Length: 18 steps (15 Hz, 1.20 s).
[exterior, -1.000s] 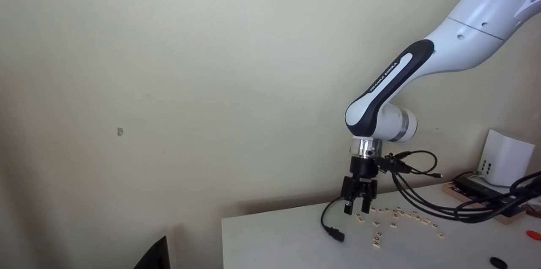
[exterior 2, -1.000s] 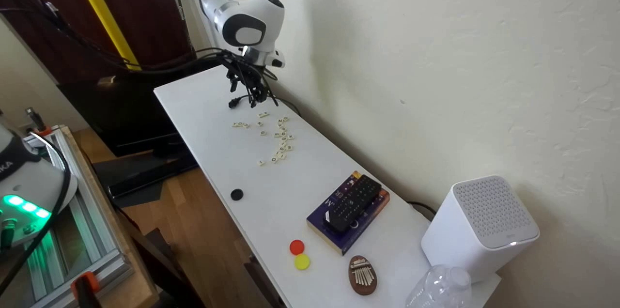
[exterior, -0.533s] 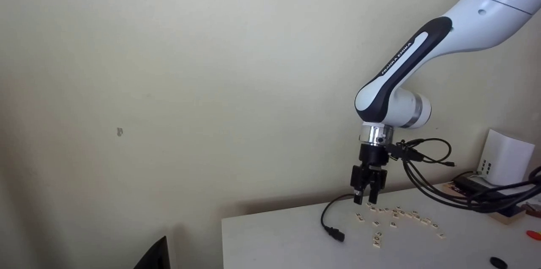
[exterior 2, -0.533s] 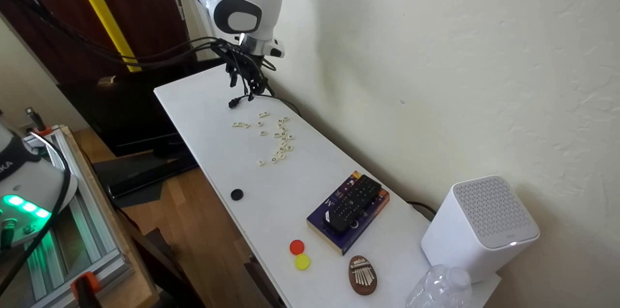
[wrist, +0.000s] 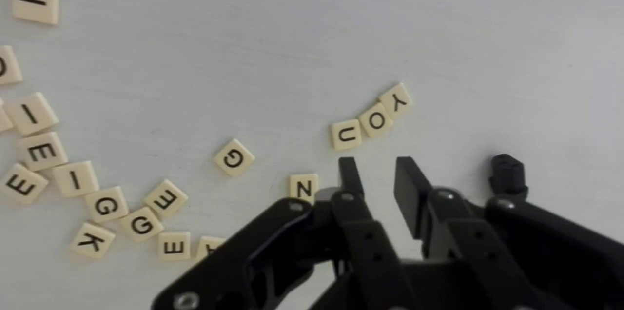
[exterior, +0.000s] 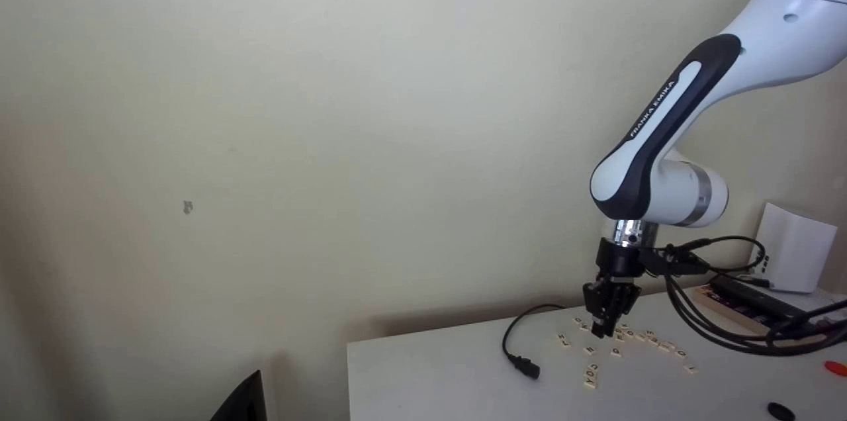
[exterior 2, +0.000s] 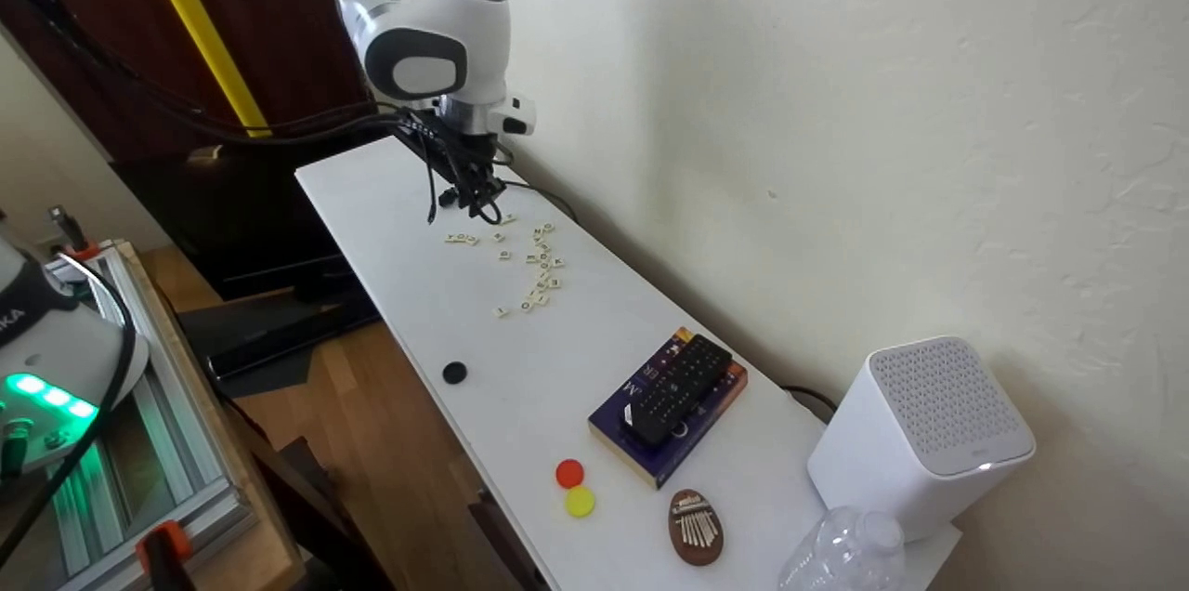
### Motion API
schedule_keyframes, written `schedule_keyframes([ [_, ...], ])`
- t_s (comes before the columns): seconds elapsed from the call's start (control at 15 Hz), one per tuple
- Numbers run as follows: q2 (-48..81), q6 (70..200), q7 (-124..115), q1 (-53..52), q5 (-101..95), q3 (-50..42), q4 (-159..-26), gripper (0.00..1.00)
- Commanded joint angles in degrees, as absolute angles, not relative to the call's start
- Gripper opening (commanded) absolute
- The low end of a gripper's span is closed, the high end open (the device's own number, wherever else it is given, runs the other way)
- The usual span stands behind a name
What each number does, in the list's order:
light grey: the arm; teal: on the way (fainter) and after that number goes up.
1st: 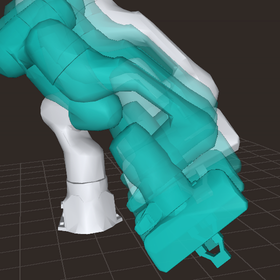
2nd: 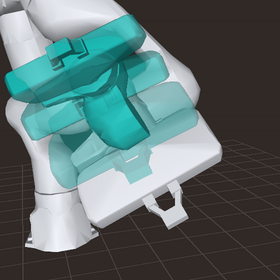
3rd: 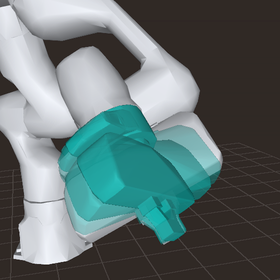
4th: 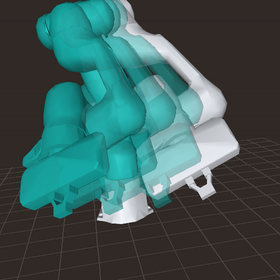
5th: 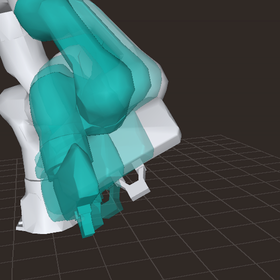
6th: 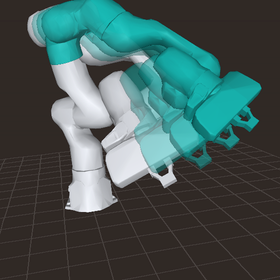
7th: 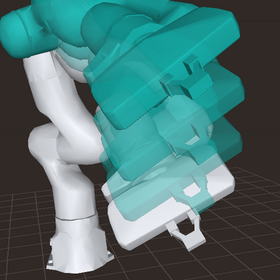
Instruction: Move the letters YOUN the left, move the letters GIG to the front
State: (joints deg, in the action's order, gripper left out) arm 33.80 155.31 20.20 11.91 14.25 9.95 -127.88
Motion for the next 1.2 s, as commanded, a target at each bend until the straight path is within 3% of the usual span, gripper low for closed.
schedule_keyframes([
  [0.0, 30.26, 164.10, 17.03, 9.94, 11.53, 7.05, -134.29, 0.00],
  [0.8, 32.37, 164.83, 17.19, 12.03, 9.83, 8.05, -132.52, 0.00],
  [1.13, 35.67, 166.01, 11.50, 6.19, 4.47, 1.15, -131.67, 0.00],
])
